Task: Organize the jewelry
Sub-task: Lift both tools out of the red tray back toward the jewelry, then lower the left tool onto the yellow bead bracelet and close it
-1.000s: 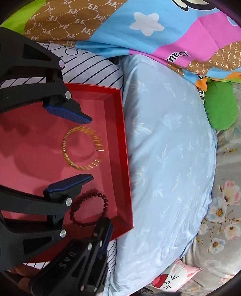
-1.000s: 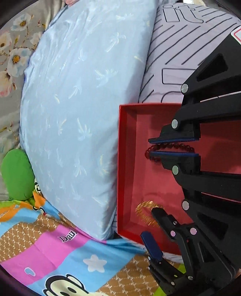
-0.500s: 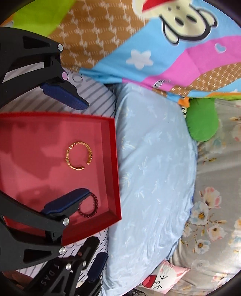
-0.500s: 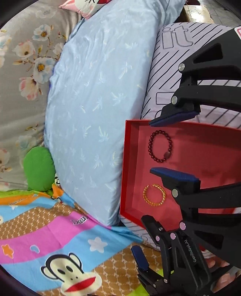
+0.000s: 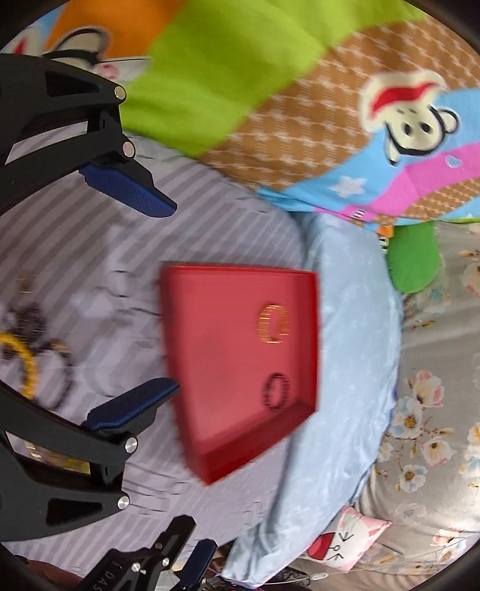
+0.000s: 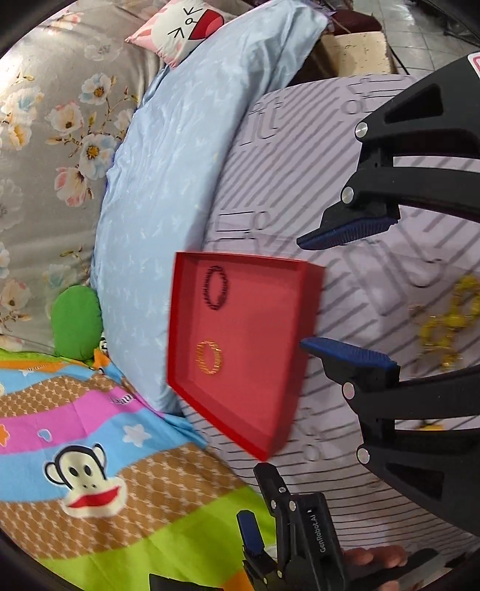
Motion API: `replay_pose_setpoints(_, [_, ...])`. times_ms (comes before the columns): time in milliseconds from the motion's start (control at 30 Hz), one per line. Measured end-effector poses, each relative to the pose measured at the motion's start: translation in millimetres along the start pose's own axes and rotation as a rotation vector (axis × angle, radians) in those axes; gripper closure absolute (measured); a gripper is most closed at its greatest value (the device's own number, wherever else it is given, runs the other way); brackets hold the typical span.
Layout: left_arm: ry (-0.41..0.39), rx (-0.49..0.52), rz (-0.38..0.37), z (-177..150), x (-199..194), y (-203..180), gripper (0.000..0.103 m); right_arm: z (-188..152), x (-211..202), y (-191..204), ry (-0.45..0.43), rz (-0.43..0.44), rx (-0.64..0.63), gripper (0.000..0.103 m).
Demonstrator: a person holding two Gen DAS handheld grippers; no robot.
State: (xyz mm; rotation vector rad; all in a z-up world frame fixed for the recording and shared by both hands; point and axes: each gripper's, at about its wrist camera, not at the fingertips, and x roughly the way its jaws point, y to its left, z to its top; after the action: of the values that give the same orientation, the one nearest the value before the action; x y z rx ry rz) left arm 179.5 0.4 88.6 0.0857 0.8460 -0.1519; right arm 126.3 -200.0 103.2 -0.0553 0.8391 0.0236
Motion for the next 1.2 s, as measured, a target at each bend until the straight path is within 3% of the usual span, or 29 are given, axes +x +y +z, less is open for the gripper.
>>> replay_pose_setpoints(167, [0.046, -0.013, -0.008, -55.5, -14.5, 1.7, 0.019, -45.0, -12.6, 4.9, 0.047, 0.019, 0.041, 0.055])
replay_pose_setpoints(400, [0.088, -0.018, -0.019, -108.0, -19.3, -6.3, 0.019, -93.0, -19.0, 10.7, 0.1, 0.028, 0.081, 0.055])
replay_pose_setpoints(733, [0.109, -0.051, -0.043, -132.2, -8.5, -17.1, 0.032, -119.0, -21.7, 13.7, 0.121, 0.029, 0.104, 0.054])
replay_pose_setpoints(1000, [0.107, -0.056, -0.042, -137.4, -0.4, -17.9, 0.049, -120.9, -20.1, 17.7, 0.12, 0.034, 0.097, 0.054])
replay_pose_setpoints(1200, [0.113, -0.036, -0.11, -135.4, -3.0, -23.4, 0.086, -120.8, -15.4, 15.3, 0.131, 0.046, 0.114, 0.054])
